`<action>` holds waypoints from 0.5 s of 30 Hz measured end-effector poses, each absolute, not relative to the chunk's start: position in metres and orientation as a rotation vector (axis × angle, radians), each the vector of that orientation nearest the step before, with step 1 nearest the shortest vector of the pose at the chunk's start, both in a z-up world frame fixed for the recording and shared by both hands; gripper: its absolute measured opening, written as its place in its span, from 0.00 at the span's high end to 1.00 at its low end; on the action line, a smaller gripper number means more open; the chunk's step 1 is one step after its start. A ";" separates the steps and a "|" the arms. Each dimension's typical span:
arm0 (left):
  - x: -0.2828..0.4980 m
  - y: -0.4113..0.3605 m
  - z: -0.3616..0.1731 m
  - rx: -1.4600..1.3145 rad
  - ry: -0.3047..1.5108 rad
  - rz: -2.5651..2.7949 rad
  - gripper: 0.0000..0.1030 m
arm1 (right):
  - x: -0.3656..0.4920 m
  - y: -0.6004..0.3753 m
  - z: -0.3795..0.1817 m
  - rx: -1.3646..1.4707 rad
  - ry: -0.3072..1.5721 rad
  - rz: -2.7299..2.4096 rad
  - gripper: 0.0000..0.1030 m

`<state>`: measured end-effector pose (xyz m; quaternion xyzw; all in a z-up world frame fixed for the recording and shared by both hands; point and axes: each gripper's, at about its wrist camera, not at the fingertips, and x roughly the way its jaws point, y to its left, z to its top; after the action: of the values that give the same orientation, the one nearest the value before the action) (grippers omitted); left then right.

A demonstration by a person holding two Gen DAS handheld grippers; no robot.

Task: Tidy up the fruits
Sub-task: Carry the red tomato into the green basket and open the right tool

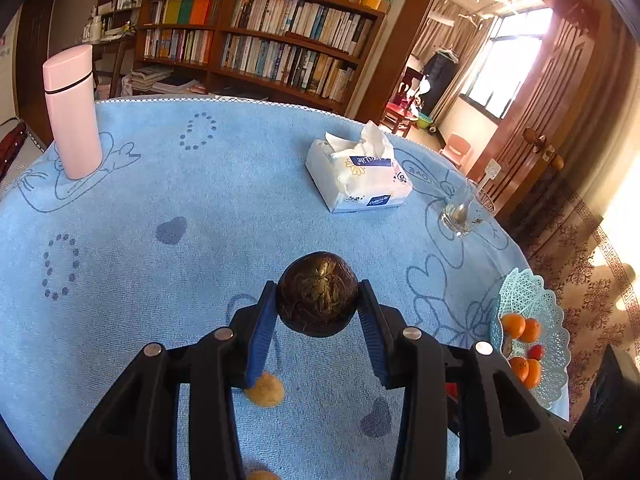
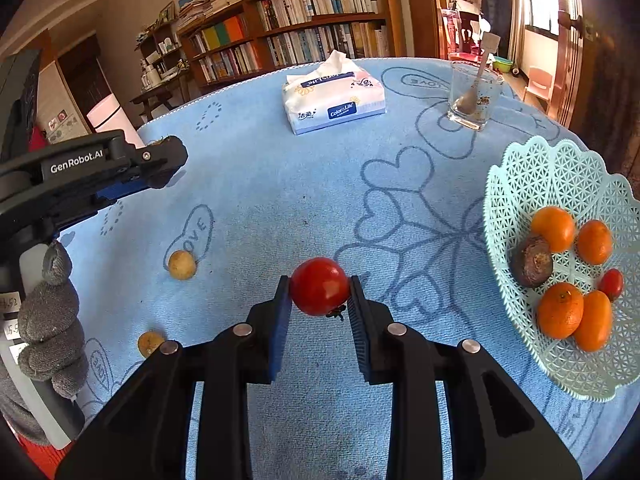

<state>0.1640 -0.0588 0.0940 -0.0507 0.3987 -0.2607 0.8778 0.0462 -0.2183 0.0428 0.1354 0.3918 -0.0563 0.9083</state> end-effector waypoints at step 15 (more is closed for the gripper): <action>0.137 -0.098 0.094 -0.011 0.817 -0.620 0.60 | -0.015 -0.297 0.066 0.367 0.719 -0.313 0.72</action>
<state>0.1374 -0.0985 0.0941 -0.0051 0.3908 -0.2966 0.8714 -0.0151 -0.2966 0.0662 0.1777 0.3482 -0.1517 0.9078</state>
